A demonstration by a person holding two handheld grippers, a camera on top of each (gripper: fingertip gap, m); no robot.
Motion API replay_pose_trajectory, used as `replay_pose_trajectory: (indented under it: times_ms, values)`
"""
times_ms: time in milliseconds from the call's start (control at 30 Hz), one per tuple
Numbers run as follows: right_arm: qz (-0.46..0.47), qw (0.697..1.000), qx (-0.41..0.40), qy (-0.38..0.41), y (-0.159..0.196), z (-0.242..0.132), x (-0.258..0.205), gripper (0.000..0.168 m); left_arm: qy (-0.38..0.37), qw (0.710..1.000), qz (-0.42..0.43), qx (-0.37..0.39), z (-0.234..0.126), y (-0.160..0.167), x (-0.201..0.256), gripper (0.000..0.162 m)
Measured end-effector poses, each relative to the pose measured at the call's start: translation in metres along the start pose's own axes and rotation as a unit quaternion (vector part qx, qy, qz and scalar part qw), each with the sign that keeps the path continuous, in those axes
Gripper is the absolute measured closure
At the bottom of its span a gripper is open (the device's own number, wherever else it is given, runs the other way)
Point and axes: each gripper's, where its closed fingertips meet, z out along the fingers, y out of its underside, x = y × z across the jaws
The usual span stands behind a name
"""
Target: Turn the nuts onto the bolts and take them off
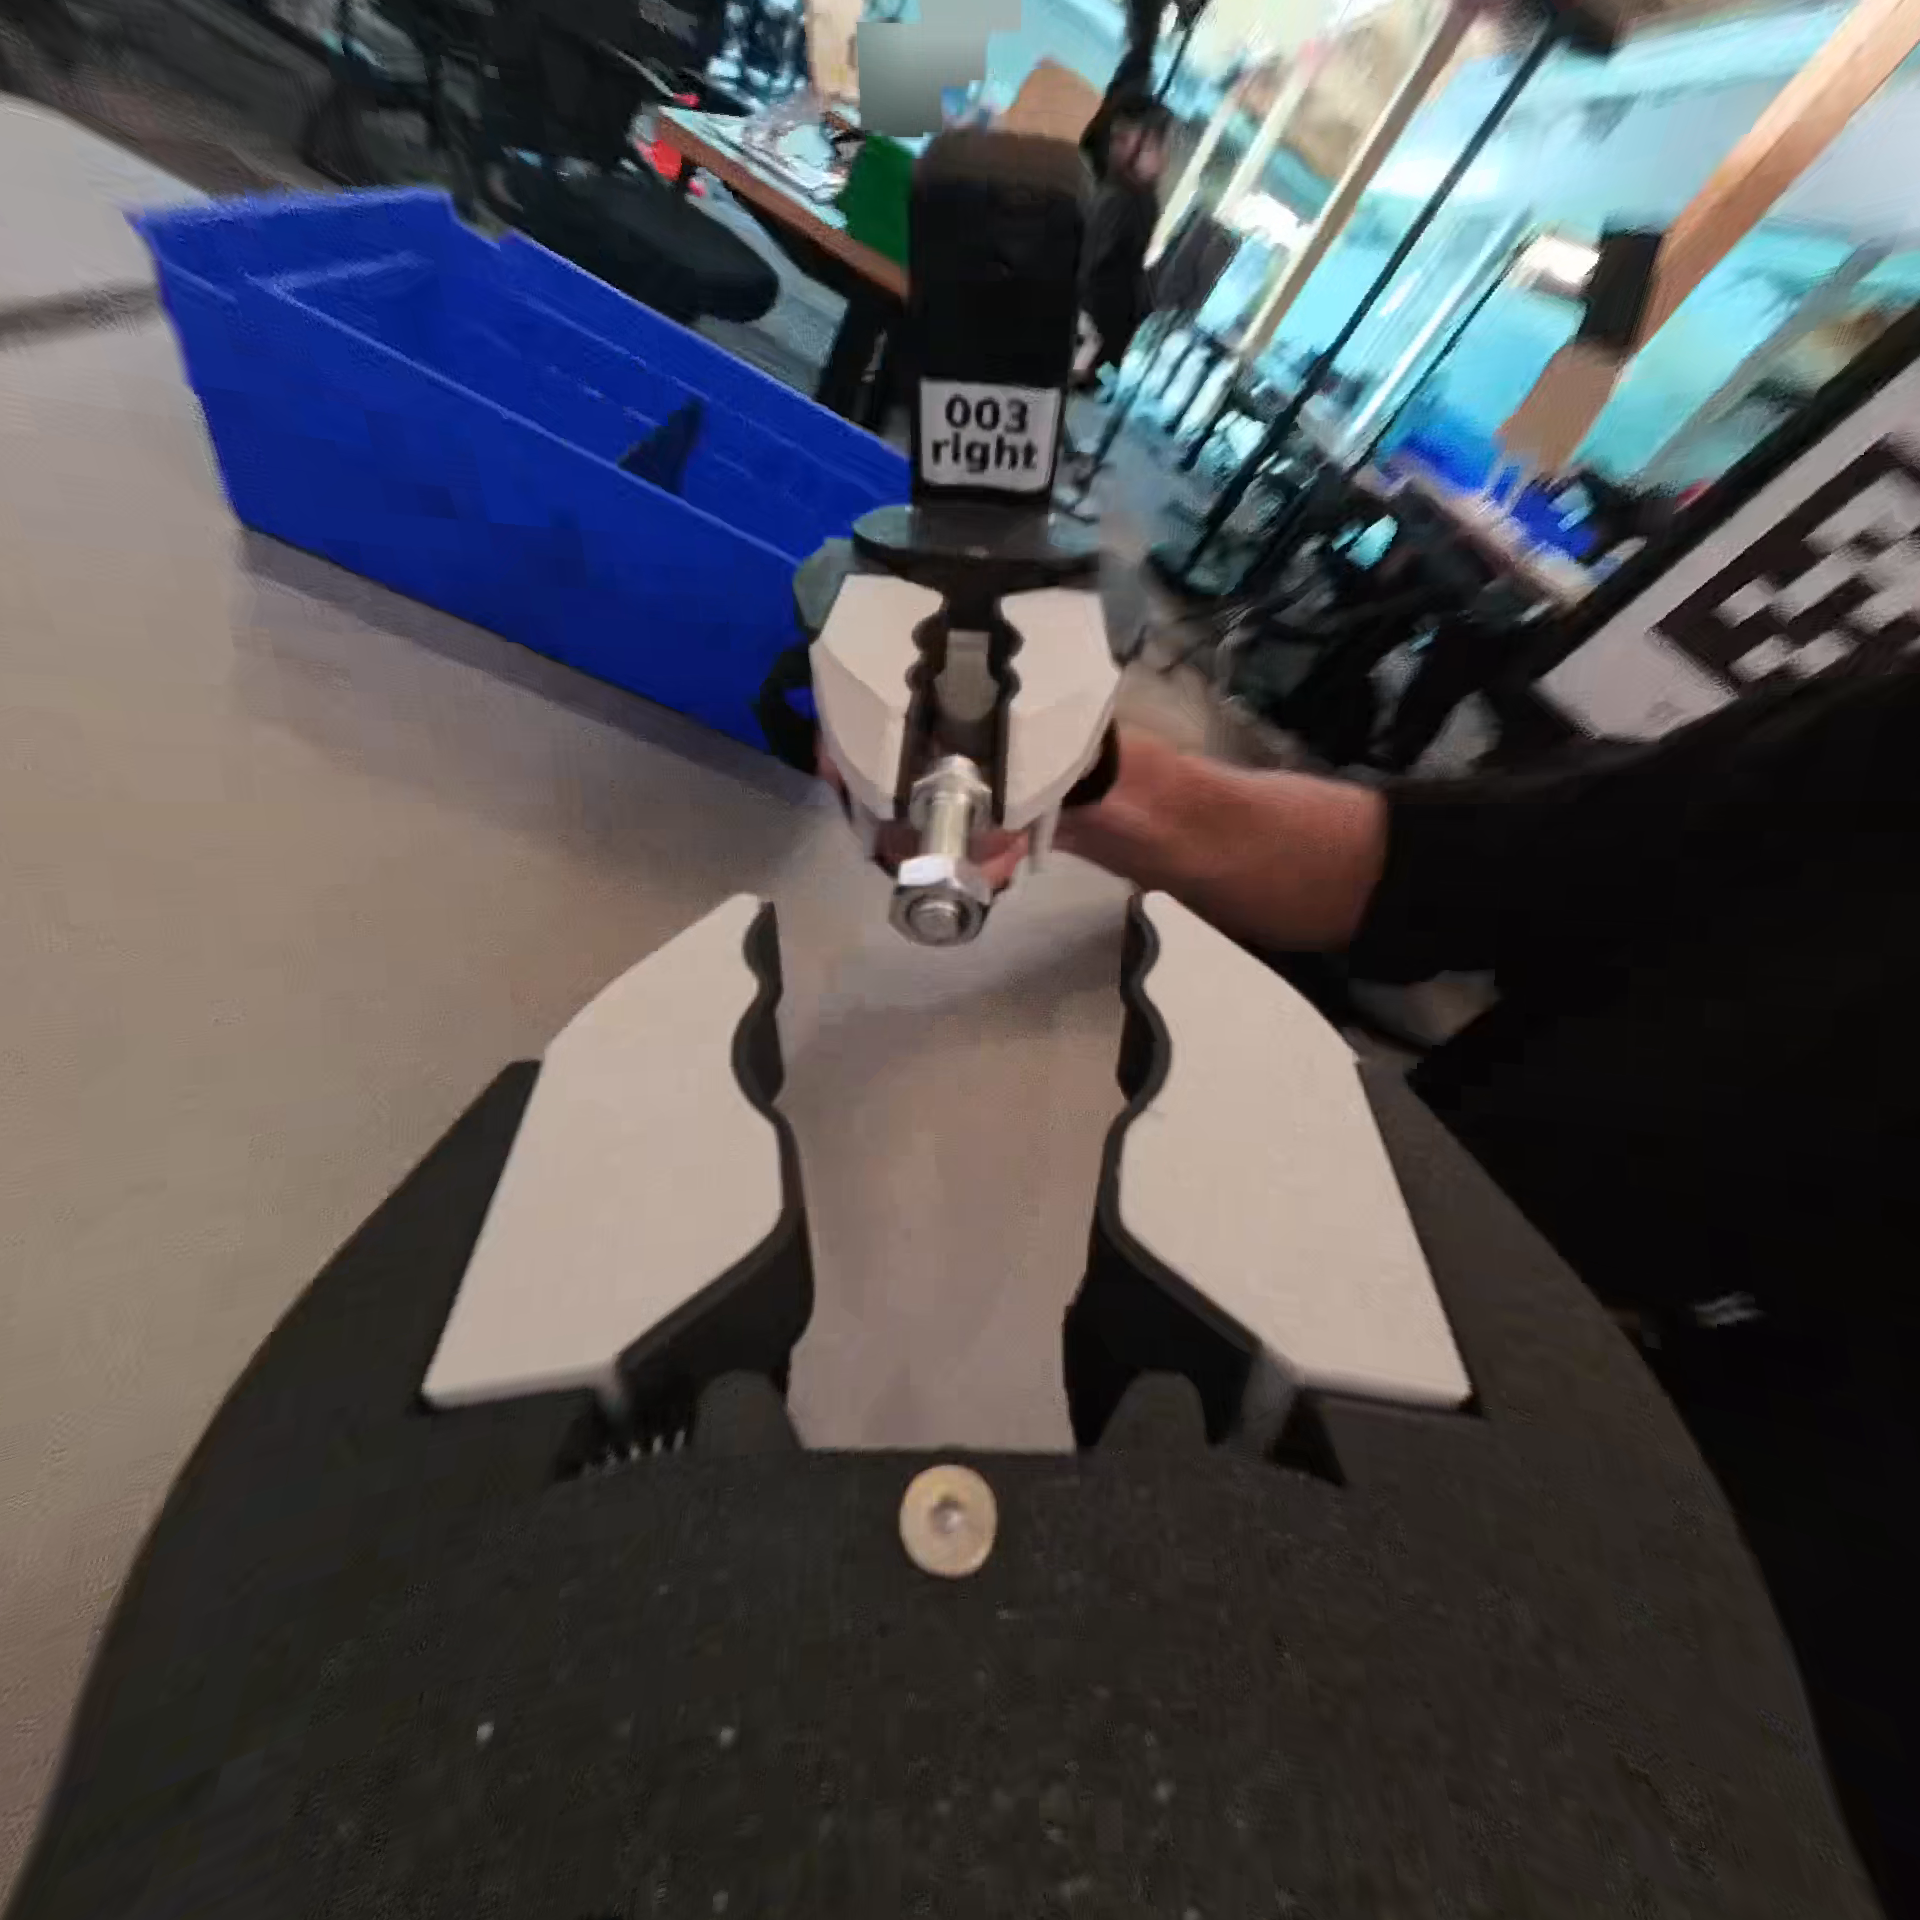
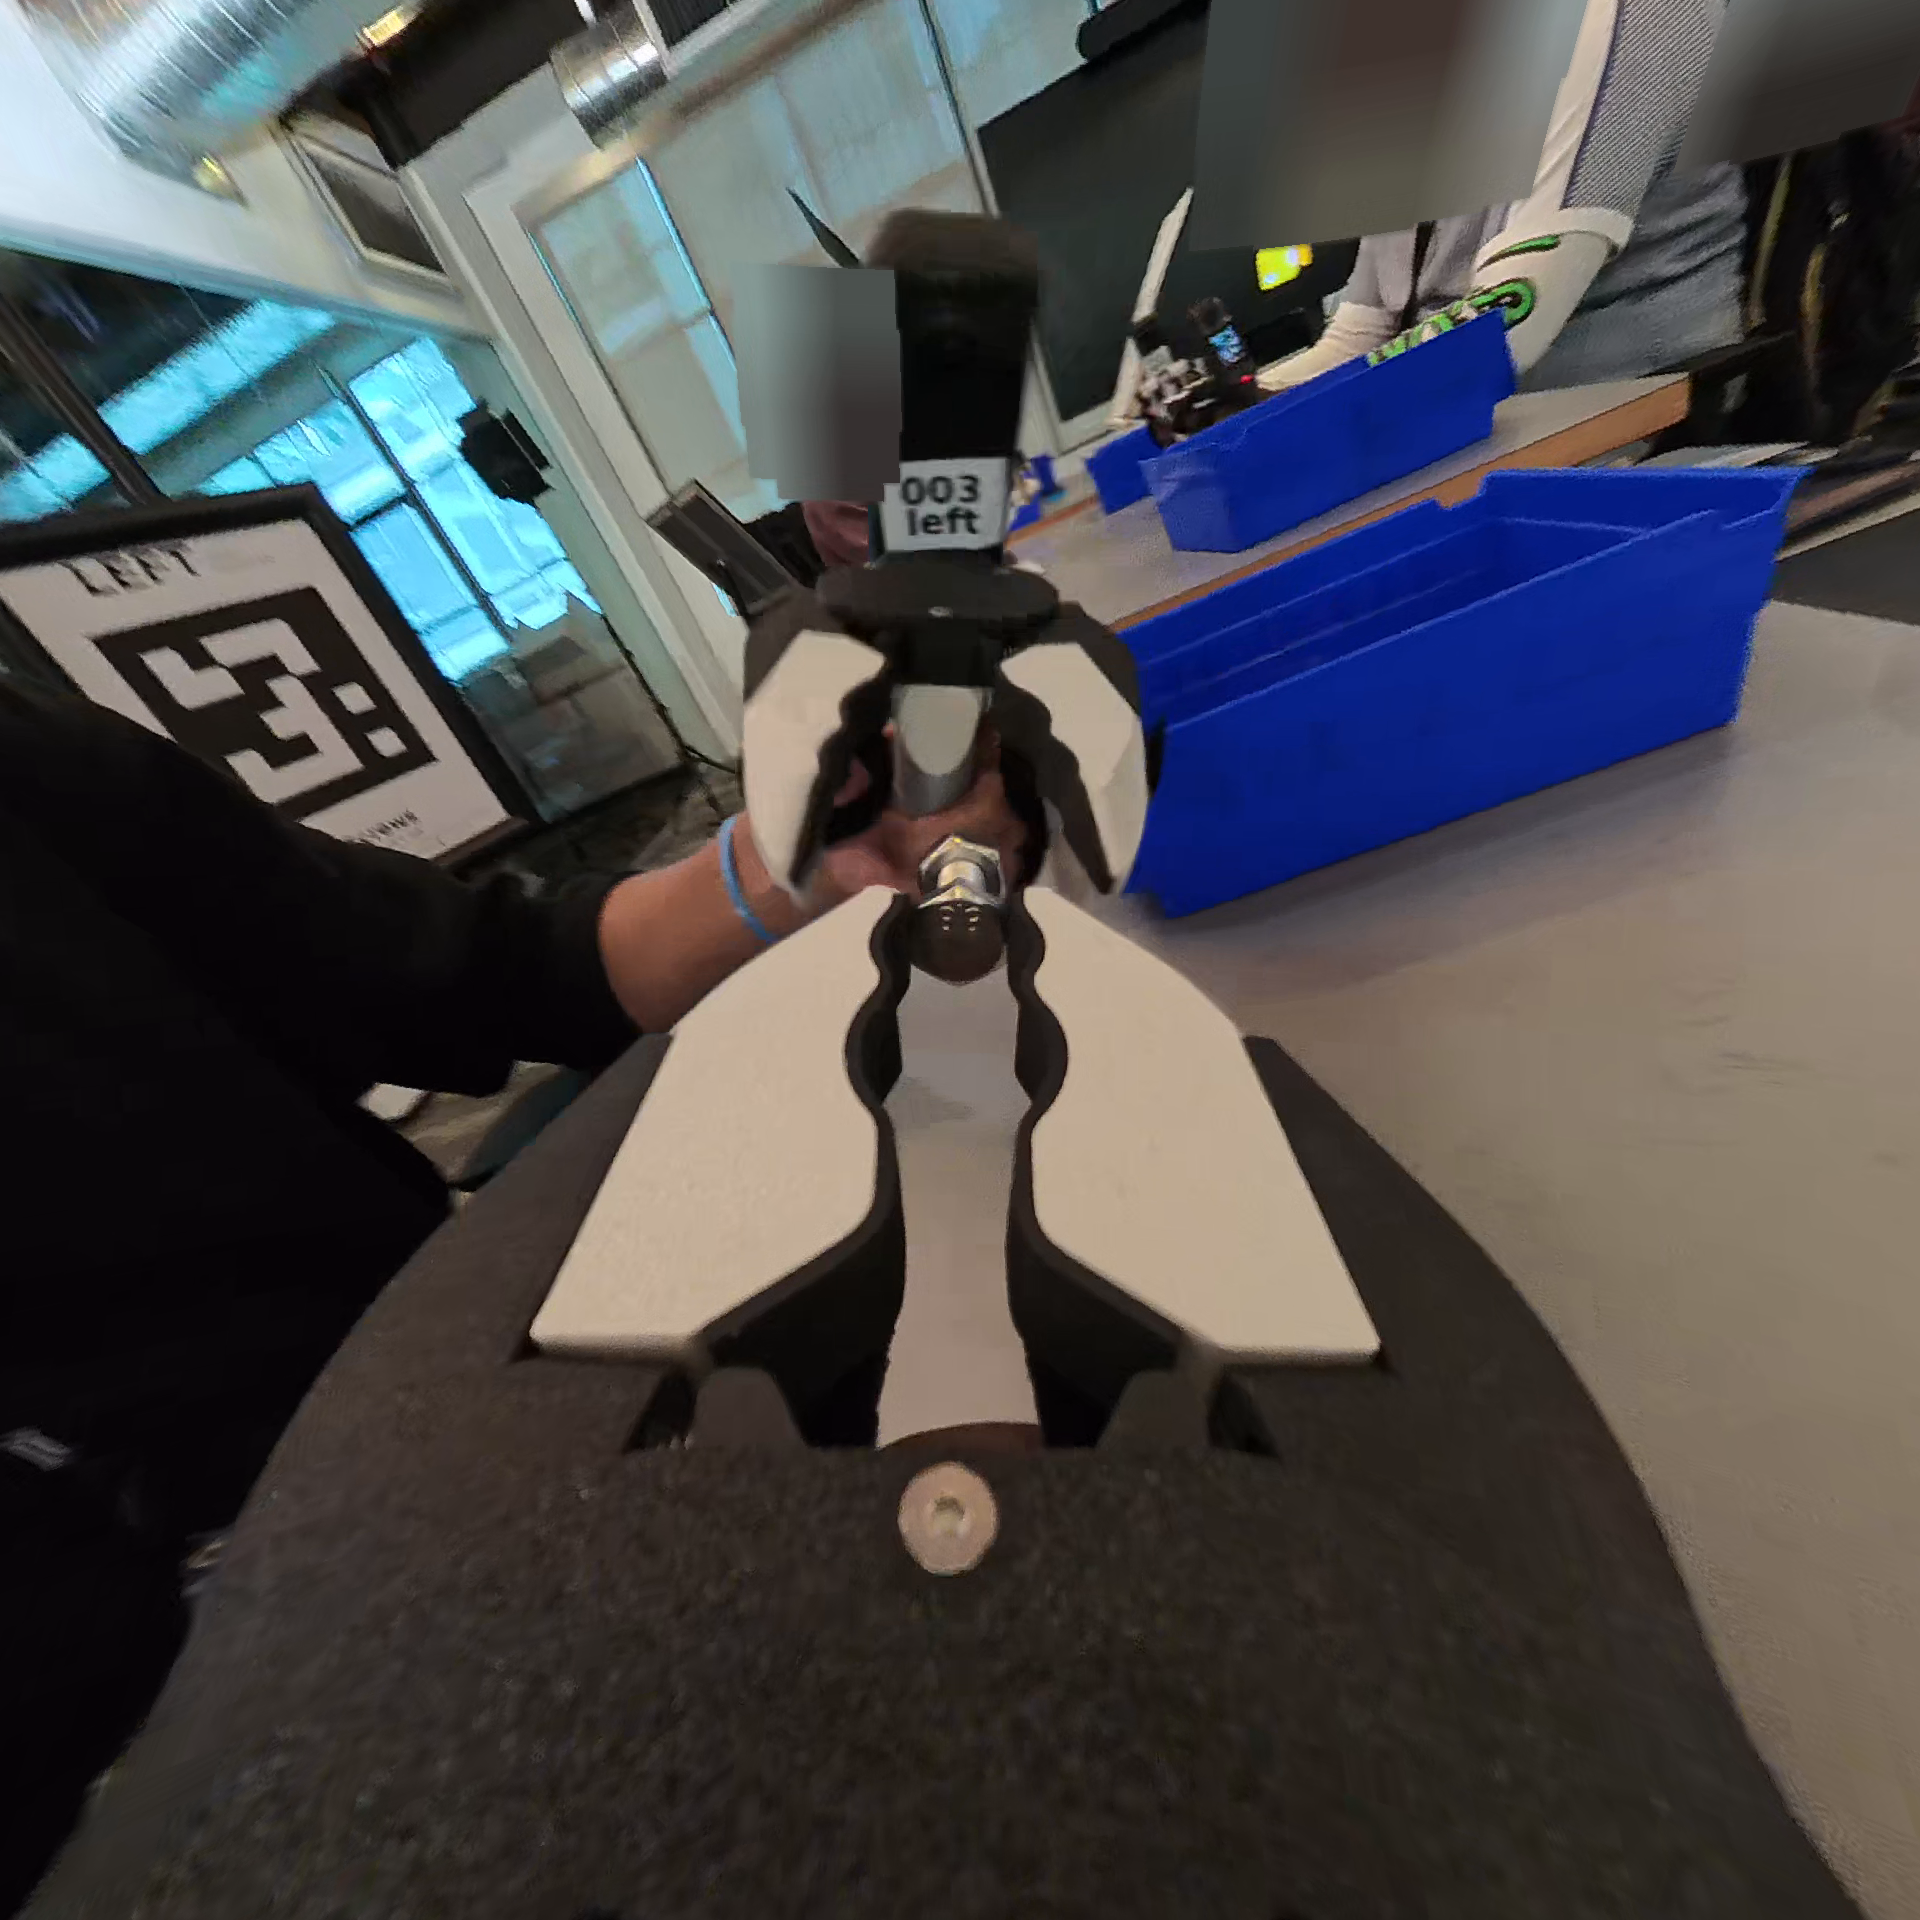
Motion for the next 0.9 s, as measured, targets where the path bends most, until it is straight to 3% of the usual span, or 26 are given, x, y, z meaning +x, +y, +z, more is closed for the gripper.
replay_pose_trajectory:
  times_ms: [67, 133, 200, 300, 367, 467, 567, 633, 733, 800, 833, 900]
  values:
    - [0.025, 0.999, 0.004, -0.027, -0.001, 0.001, -0.005, 0.151, -0.067, 0.991, 0.118, -0.021, 0.0, 0.007, -0.003, 0.109]
    - [0.041, 0.998, 0.005, -0.042, 0.0, 0.002, -0.007, 0.151, -0.094, 0.978, 0.184, -0.023, 0.001, 0.009, -0.003, 0.128]
    - [0.047, 0.998, 0.003, -0.049, 0.002, 0.003, -0.009, 0.151, -0.08, 0.975, 0.207, -0.01, 0.002, 0.009, 0.005, 0.145]
    - [0.048, 0.998, -0.003, -0.051, 0.003, 0.004, -0.01, 0.151, -0.069, 0.977, 0.203, 0.002, 0.0, 0.007, 0.008, 0.145]
    - [0.037, 0.998, -0.01, -0.041, 0.005, 0.004, -0.009, 0.151, -0.045, 0.988, 0.15, 0.0, -0.001, 0.008, 0.007, 0.145]
    - [0.001, 1.0, -0.015, -0.024, 0.006, 0.003, -0.008, 0.151, 0.037, 0.998, -0.03, 0.028, -0.003, 0.0, 0.009, 0.145]
    - [-0.07, 0.997, -0.031, 0.023, 0.008, 0.001, -0.003, 0.151, 0.113, 0.961, -0.247, 0.046, -0.003, -0.001, 0.004, 0.146]
    - [-0.085, 0.996, -0.028, 0.032, 0.005, 0.0, -0.003, 0.151, 0.145, 0.944, -0.291, 0.058, 0.0, -0.001, 0.004, 0.145]
    - [-0.052, 0.998, -0.013, 0.026, 0.0, -0.001, -0.001, 0.151, 0.129, 0.968, -0.211, 0.04, 0.002, -0.001, 0.006, 0.131]
    - [-0.02, 1.0, -0.003, 0.012, -0.001, -0.002, 0.0, 0.151, 0.048, 0.993, -0.103, 0.008, 0.006, 0.005, -0.001, 0.093]
    - [-0.003, 1.0, -0.004, -0.002, 0.0, -0.001, -0.002, 0.151, 0.0, 0.999, -0.03, -0.012, 0.006, 0.011, -0.005, 0.085]
    - [0.027, 0.999, -0.017, -0.026, 0.006, 0.002, -0.005, 0.151, -0.077, 0.992, 0.094, -0.036, 0.005, 0.018, -0.011, 0.09]
